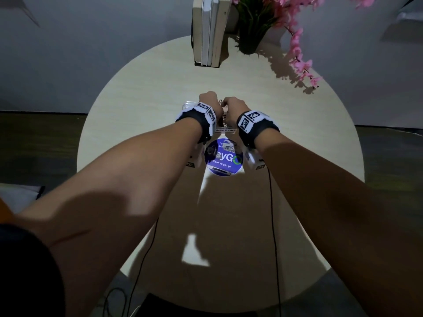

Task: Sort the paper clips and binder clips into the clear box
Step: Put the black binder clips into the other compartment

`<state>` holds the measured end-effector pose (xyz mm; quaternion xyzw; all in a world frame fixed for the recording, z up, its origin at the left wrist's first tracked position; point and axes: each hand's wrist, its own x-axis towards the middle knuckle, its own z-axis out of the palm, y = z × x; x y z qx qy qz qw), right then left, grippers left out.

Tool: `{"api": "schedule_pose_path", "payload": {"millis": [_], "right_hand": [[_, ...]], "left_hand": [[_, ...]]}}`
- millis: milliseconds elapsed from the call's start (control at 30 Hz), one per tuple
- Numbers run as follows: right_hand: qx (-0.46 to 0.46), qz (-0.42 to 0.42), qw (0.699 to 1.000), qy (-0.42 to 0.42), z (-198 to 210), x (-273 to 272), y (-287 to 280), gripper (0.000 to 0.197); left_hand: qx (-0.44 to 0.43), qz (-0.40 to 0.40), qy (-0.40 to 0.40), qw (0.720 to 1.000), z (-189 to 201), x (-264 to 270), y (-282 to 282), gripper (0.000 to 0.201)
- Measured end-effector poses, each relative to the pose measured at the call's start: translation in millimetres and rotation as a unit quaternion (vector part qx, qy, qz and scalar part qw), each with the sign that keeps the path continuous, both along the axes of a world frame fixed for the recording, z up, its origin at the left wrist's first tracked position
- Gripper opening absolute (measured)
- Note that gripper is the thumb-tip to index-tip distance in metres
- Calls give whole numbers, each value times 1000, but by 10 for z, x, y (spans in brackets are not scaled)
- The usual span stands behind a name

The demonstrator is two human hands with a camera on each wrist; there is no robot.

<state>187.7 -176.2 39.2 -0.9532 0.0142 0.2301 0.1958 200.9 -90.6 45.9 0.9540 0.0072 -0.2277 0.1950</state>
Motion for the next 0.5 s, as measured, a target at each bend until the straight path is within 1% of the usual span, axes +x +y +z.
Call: {"api": "schedule_pose_path", "payload": {"millis": [67, 167, 200, 267, 300, 333, 367, 433, 500], "right_hand": [[-1, 9, 1000, 11, 32, 14, -2, 41], [-12, 12, 1000, 9, 42, 17, -28, 41], [-12, 9, 1000, 4, 43, 9, -45, 41], [-4, 0, 1000, -4, 45, -10, -84, 43], [2, -6, 1000, -9, 43, -23, -105, 43], [9, -13, 1000, -16, 43, -42, -122, 41], [16, -20, 999, -29, 41, -61, -137, 39], [28, -27, 998, -59, 40, -114, -155, 34], [34, -15, 995, -89, 41, -195, -141, 29]], "left_hand": [[-5, -4, 0, 1000, 11, 20, -23, 49], [-17, 1, 20, 1000, 4, 34, -54, 46], [-21, 0, 21, 1000, 15, 24, -48, 39], [-50, 2, 32, 998, 8, 16, -8, 15], [-70, 4, 33, 997, -6, 9, 28, 15], [-87, 7, 33, 996, -9, -15, 66, 24], [-103, 13, 37, 994, -13, -41, 105, 28], [-137, 17, 36, 990, -5, -117, 164, 30], [-170, 22, 28, 985, 8, -189, 206, 30]]}}
